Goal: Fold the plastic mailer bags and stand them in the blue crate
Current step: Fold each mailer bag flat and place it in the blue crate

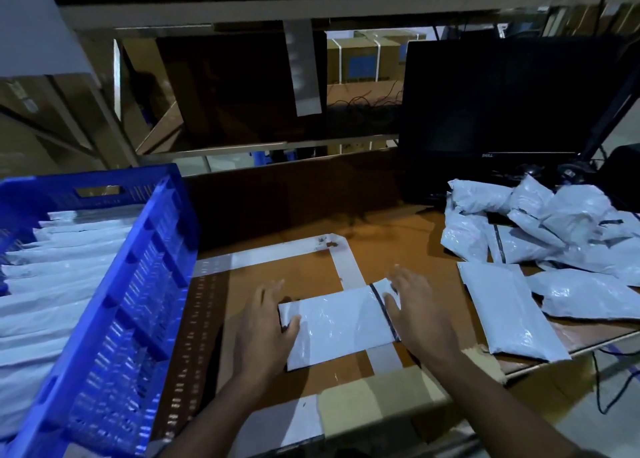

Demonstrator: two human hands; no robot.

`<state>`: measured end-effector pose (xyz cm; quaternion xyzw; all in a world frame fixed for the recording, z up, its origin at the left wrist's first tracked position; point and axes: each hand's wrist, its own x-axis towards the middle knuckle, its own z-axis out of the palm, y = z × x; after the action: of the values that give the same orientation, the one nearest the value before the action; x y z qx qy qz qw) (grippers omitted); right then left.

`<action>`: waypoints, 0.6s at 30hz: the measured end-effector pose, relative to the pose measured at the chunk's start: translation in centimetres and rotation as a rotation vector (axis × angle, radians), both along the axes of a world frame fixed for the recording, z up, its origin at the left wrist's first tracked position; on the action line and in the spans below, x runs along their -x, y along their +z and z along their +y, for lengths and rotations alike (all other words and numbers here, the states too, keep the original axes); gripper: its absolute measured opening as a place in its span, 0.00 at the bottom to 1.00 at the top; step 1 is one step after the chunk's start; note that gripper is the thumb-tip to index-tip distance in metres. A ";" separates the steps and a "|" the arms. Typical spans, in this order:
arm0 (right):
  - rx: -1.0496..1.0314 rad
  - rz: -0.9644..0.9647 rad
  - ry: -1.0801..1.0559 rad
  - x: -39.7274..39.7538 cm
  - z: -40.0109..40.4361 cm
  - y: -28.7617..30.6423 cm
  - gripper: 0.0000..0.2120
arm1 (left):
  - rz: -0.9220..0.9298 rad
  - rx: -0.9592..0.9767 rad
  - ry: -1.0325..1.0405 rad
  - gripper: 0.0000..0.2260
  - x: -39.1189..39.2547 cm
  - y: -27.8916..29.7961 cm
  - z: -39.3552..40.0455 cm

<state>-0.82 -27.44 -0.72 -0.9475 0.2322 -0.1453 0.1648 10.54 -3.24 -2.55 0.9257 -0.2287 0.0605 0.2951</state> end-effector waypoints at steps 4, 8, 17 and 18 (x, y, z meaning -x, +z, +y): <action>0.115 0.038 0.240 -1.5 1.9 -1.4 0.22 | 0.006 -0.114 -0.130 0.27 1.5 0.2 -1.8; 0.238 0.181 0.365 -1.4 3.2 -4.3 0.31 | 0.027 -0.330 -0.276 0.29 3.4 -1.6 -3.2; 0.185 0.253 0.318 -0.9 3.4 -5.1 0.26 | -0.042 -0.436 -0.345 0.33 2.4 -3.2 -2.9; 0.173 0.251 0.314 -0.7 3.4 -5.2 0.26 | -0.048 -0.428 -0.344 0.31 2.5 -3.4 -2.7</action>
<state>-0.10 -24.03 -5.88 -0.9933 0.0870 -0.0183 0.0732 8.01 -5.97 -5.92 0.9129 -0.3970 -0.0183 0.0931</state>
